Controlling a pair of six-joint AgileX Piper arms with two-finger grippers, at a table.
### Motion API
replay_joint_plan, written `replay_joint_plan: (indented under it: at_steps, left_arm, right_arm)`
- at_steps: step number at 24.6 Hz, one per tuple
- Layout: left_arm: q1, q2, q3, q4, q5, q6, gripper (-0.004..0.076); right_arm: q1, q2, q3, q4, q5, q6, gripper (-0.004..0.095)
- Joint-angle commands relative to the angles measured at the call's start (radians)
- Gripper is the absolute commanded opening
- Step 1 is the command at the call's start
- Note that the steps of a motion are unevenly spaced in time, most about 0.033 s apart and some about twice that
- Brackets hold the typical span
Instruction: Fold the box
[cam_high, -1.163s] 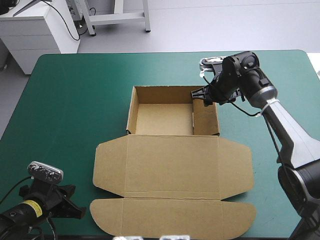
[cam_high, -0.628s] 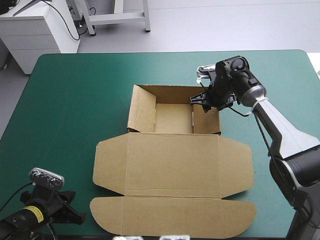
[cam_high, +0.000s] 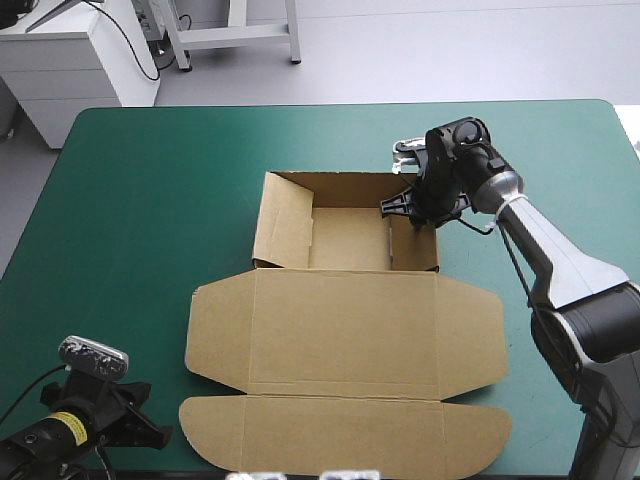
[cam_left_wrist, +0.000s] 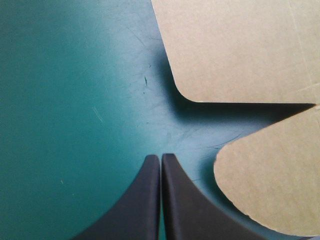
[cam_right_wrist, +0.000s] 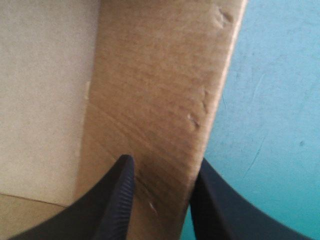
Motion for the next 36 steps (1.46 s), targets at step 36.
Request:
replay_joint_plan:
  at_steps: [36]
  left_arm:
    - [-0.006, 0.009, -0.021, -0.002, 0.010, -0.008, -0.0008]
  right_arm:
    - [-0.955, -0.126, -0.037, -0.021, 0.011, -0.104, 0.0075]
